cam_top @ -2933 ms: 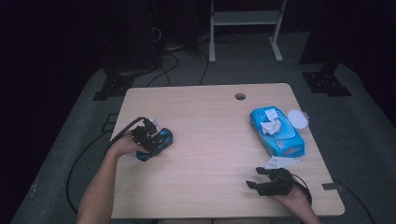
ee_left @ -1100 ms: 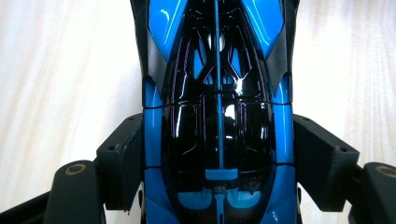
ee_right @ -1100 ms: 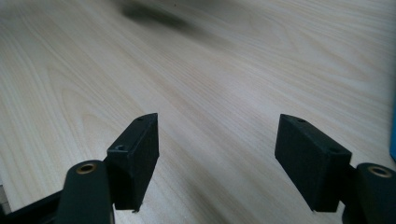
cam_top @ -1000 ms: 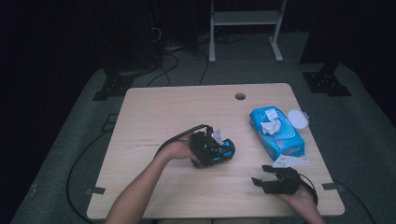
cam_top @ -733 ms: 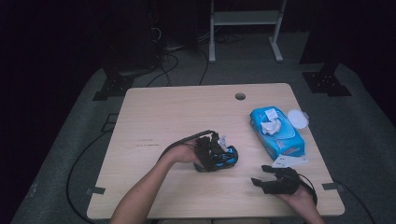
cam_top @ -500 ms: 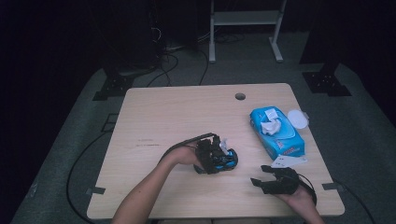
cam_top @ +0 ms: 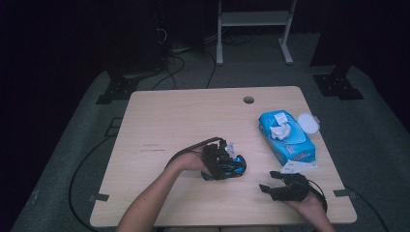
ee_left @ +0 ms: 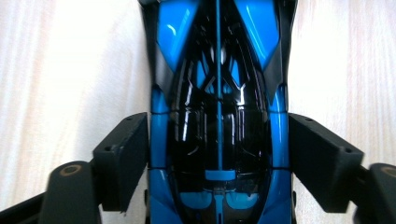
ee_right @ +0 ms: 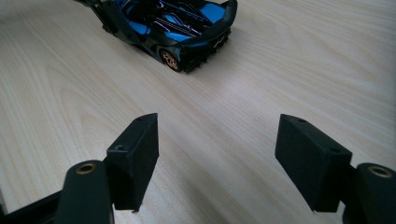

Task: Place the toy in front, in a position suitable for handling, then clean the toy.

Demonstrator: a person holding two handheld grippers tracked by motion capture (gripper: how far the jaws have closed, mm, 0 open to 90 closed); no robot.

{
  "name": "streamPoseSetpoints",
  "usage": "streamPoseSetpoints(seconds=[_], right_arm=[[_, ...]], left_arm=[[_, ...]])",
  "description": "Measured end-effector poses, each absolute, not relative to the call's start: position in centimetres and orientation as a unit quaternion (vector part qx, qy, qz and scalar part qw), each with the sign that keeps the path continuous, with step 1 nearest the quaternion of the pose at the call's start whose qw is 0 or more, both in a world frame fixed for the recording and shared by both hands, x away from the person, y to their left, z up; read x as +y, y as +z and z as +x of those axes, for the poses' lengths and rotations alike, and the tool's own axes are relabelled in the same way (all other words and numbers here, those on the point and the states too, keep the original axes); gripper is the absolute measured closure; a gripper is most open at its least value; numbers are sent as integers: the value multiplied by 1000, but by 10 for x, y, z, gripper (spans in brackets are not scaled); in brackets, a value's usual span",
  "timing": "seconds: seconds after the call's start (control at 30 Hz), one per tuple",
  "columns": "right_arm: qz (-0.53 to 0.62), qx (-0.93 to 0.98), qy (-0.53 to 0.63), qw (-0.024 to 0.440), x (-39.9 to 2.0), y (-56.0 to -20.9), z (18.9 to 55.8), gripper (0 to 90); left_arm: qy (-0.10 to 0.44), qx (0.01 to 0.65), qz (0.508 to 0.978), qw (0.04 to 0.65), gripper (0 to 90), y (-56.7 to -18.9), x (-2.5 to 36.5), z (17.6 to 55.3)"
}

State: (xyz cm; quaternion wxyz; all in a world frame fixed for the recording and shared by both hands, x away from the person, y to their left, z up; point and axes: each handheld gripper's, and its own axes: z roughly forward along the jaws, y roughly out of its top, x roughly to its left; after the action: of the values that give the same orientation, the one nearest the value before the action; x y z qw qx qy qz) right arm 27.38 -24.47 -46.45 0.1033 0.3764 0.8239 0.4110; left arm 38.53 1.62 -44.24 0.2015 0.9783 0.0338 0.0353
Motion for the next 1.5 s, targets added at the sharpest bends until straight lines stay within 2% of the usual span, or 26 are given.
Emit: streamPoseSetpoints(seconds=[0.27, 0.43, 0.6, 0.9, 1.07, 1.4, 1.5], right_arm=[[379, 817, 418, 119, -246, -461, 274, 294], [383, 804, 430, 147, -249, -449, 276, 295], [390, 790, 431, 194, -258, -429, 288, 296], [421, 769, 397, 271, -278, -393, 334, 310], [436, 768, 383, 272, -283, -388, 355, 310], [465, 775, 336, 265, -282, -405, 391, 311], [469, 776, 321, 273, -278, -409, 396, 359]], left_arm=[[51, 43, 969, 238, 178, -434, 27, 384], [66, 56, 953, 289, 175, -425, 37, 379], [75, 69, 943, 318, 155, -419, 48, 375], [92, 99, 919, 370, 119, -421, 77, 365], [102, 110, 906, 395, 109, -421, 89, 359], [115, 135, 879, 443, 98, -424, 107, 347], [117, 135, 875, 450, 97, -428, 109, 344]])
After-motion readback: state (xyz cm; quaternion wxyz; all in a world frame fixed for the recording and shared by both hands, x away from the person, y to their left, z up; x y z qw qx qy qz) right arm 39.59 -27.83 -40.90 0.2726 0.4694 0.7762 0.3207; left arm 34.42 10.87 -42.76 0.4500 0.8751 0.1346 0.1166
